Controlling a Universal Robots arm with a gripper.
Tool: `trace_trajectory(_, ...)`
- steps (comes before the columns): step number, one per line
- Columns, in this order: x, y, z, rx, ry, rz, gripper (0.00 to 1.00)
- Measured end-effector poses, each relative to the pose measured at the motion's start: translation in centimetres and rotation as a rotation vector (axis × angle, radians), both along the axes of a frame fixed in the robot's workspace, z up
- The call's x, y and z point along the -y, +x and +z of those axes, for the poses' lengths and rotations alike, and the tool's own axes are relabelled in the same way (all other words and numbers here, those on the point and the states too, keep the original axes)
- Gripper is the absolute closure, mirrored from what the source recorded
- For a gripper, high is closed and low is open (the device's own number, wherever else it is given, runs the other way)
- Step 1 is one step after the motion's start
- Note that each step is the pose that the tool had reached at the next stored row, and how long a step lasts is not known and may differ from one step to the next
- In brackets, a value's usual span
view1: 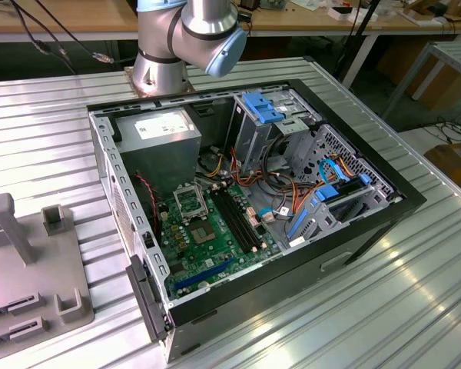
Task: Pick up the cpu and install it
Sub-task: 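Pick up the cpu and move it towards the insertion slot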
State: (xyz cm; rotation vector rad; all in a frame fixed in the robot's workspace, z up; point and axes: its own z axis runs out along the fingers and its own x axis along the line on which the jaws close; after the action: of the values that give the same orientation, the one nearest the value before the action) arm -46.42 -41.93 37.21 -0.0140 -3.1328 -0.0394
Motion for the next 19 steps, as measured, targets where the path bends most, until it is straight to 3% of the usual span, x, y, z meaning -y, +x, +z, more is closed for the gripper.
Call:
trace_trajectory(1, 0.00, 0.00, 0.00, 0.0000, 0.0000, 0.000, 0.52)
trace_trajectory(2, 0.00, 0.00, 0.00, 0.0000, 0.0000, 0.000, 0.46)
trace_trajectory(8, 0.11, -0.13, -0.27, 0.0001, 0.0003, 0.014, 0.46)
trace_trajectory(16, 0.54, -0.52, -1.75, -0.0025, 0.0002, 0.045, 0.46)
trace_trajectory(19, 0.55, -0.52, -1.85, -0.0025, 0.0002, 0.045, 0.46)
